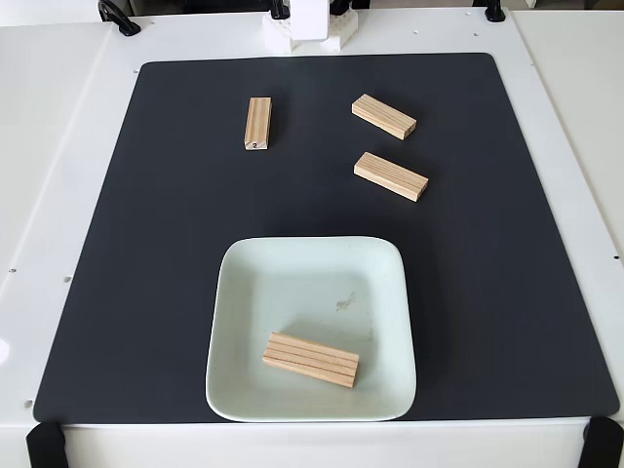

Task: Pick up the wooden block and place them on the plate.

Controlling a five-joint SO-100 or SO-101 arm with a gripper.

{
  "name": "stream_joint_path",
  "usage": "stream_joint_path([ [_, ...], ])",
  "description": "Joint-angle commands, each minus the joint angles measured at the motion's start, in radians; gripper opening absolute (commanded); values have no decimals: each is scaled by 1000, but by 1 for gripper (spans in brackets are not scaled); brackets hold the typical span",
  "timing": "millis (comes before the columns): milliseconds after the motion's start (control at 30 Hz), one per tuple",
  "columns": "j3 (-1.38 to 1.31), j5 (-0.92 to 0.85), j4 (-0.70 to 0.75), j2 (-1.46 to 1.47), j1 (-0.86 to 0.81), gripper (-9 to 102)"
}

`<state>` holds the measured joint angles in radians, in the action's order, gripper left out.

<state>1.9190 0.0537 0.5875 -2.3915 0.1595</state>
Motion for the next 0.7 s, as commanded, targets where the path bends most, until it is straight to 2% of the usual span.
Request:
stream_joint_path([
  [0,64,-6,166,-149,-23,0],
  [133,138,-29,341,-252,-69,0],
  [200,166,-121,399,-264,-78,0],
  [400,287,-377,449,-273,-98,0],
  [667,483,-1114,449,-268,-167,0],
])
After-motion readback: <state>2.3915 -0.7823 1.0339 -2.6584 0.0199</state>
